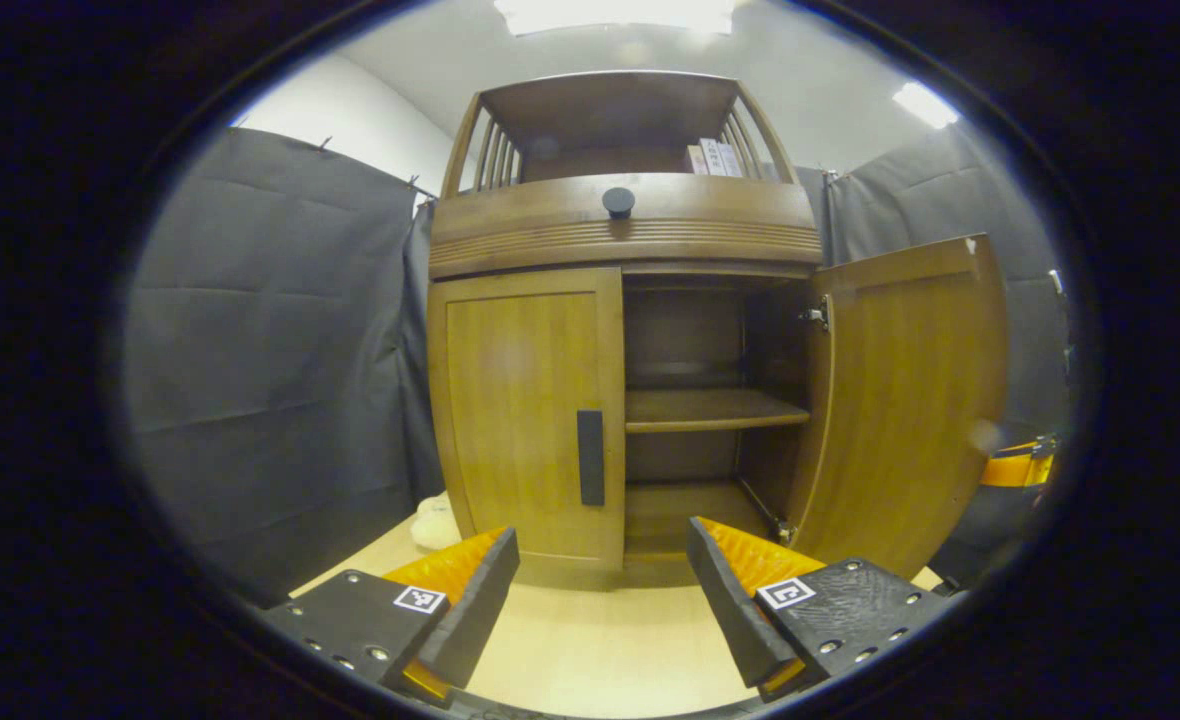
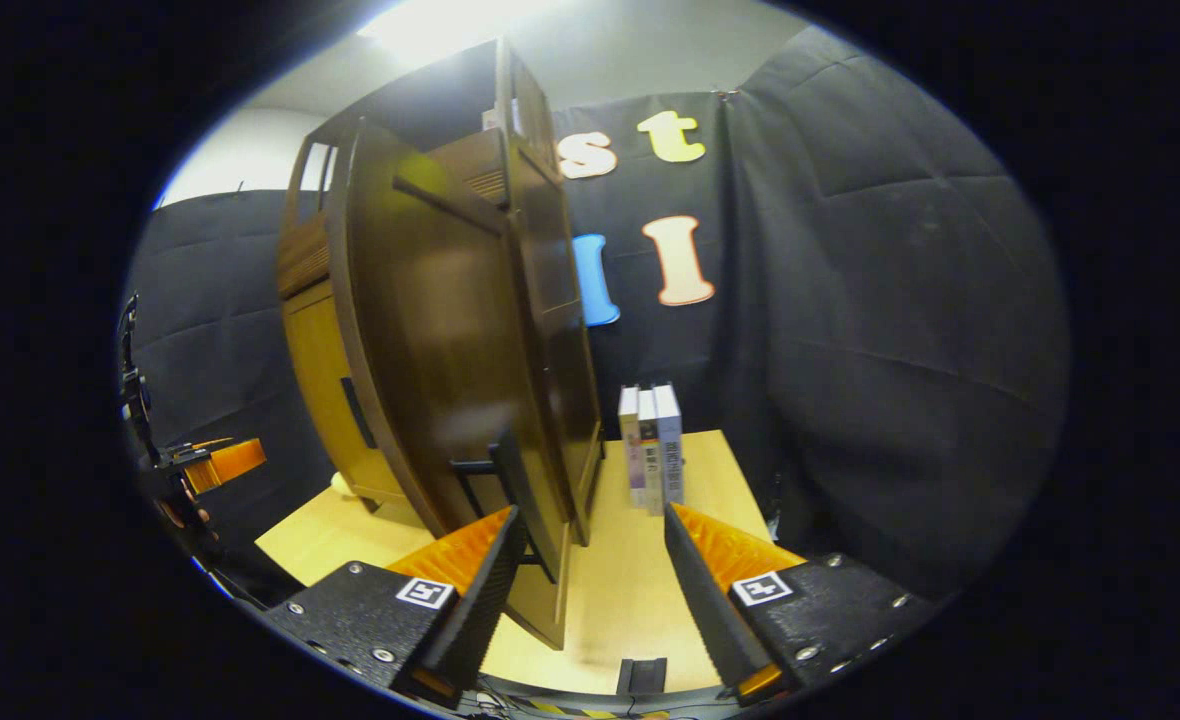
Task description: Open the right door of the double-door shoe cabinet with the right hand, and open the left door with the left hand.
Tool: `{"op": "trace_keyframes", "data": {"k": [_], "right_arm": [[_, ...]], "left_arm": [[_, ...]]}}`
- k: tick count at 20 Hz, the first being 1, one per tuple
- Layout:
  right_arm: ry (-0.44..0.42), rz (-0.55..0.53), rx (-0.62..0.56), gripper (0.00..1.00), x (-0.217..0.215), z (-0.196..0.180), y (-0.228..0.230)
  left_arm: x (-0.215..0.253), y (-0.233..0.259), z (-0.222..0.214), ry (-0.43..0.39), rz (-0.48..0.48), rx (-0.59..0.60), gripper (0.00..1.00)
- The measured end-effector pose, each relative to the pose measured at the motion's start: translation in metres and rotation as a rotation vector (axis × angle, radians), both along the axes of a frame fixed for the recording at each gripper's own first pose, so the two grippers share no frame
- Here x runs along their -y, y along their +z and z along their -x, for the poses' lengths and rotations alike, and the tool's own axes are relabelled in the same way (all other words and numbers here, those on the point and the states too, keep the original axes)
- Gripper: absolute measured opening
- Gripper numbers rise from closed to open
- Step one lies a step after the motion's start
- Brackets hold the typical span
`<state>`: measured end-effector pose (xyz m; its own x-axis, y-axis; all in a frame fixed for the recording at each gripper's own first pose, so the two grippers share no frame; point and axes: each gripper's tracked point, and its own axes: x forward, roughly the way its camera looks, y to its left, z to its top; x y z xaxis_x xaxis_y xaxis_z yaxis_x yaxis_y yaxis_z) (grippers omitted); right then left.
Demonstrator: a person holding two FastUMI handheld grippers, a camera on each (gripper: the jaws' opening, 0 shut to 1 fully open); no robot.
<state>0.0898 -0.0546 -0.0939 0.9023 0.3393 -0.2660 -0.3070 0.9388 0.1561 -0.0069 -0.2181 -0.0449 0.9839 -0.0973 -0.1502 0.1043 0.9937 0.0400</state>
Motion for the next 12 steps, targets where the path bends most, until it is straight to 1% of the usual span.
{"op": "trace_keyframes", "data": {"k": [1, 2, 3, 7, 8, 9, 12], "right_arm": [[-0.058, -0.003, 0.003, 0.94, 0.011, 0.001, 0.003], [-0.109, -0.004, 0.006, 0.91, 0.02, 0.004, 0.006], [-0.156, -0.002, 0.013, 0.95, 0.027, 0.008, 0.01], [-0.313, 0.029, 0.025, 0.95, 0.047, 0.029, 0.02], [-0.344, 0.034, 0.027, 1.0, 0.048, 0.034, 0.024], [-0.374, 0.038, 0.027, 0.96, 0.048, 0.04, 0.025], [-0.463, 0.042, 0.039, 0.96, 0.045, 0.062, 0.033]], "left_arm": [[-0.001, 0.001, -0.016, -0.015, -0.002, 0.005, 1.0], [-0.001, 0.002, -0.032, -0.029, -0.002, 0.01, 1.0], [-0.003, 0.003, -0.049, -0.042, 0.0, 0.011, 1.0], [-0.005, -0.006, -0.105, -0.093, 0.009, -0.003, 1.0], [-0.004, -0.009, -0.119, -0.103, 0.008, -0.008, 1.0], [-0.005, -0.014, -0.131, -0.107, 0.006, -0.012, 1.0], [-0.003, -0.031, -0.171, -0.136, 0.029, -0.044, 1.0]]}}
